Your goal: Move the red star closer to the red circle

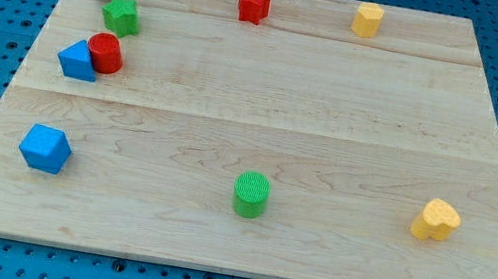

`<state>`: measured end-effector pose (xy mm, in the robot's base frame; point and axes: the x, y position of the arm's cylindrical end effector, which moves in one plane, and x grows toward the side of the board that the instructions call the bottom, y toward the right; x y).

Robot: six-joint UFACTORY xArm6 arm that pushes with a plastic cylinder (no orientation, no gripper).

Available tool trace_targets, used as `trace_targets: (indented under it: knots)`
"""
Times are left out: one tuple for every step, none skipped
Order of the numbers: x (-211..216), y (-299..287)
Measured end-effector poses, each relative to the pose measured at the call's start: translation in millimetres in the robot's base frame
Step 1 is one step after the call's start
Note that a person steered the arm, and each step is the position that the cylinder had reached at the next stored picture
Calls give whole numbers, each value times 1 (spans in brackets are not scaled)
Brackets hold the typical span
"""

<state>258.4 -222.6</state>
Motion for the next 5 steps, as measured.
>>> trace_targets:
  knots:
    - [9,35]
    - [37,35]
    - [57,34]
    - [62,48]
    - [62,124]
